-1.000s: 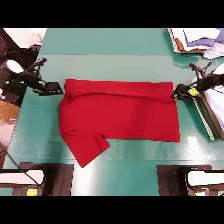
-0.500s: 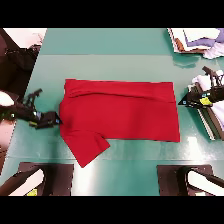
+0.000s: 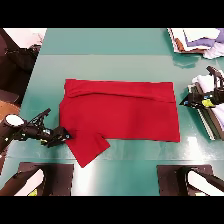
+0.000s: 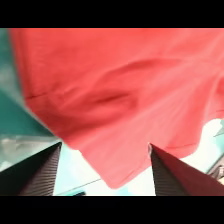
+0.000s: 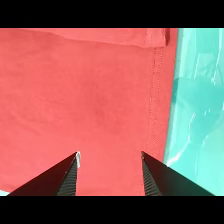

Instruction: Fold the shirts.

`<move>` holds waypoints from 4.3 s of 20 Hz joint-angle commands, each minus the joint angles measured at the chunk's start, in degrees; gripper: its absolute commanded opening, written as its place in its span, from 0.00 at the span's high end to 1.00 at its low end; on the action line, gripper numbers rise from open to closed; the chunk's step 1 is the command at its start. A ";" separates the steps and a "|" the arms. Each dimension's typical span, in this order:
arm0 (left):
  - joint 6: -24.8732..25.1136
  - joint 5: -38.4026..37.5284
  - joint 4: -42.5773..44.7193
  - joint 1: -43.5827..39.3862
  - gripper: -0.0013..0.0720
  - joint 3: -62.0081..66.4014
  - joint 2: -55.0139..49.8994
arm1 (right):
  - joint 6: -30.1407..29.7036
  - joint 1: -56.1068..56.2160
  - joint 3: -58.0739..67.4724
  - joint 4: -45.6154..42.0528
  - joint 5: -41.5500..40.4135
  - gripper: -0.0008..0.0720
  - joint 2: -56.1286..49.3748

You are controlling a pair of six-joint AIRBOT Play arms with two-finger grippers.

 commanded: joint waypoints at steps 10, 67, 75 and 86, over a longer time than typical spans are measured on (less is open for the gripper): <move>5.22 2.99 -5.18 -0.02 0.95 1.46 0.11 | -2.67 -9.07 -15.50 -0.59 7.17 0.37 4.92; 8.04 13.07 -5.84 -4.50 0.26 41.97 -24.28 | -2.34 -5.97 22.53 14.34 8.44 0.35 -27.45; 8.15 6.71 -6.01 -4.74 0.93 42.03 -24.13 | -9.64 -15.47 8.90 14.62 5.57 0.34 -27.12; 7.65 14.51 -5.88 -19.89 0.94 42.05 -25.64 | -12.57 -7.50 7.89 14.95 6.03 0.52 -32.30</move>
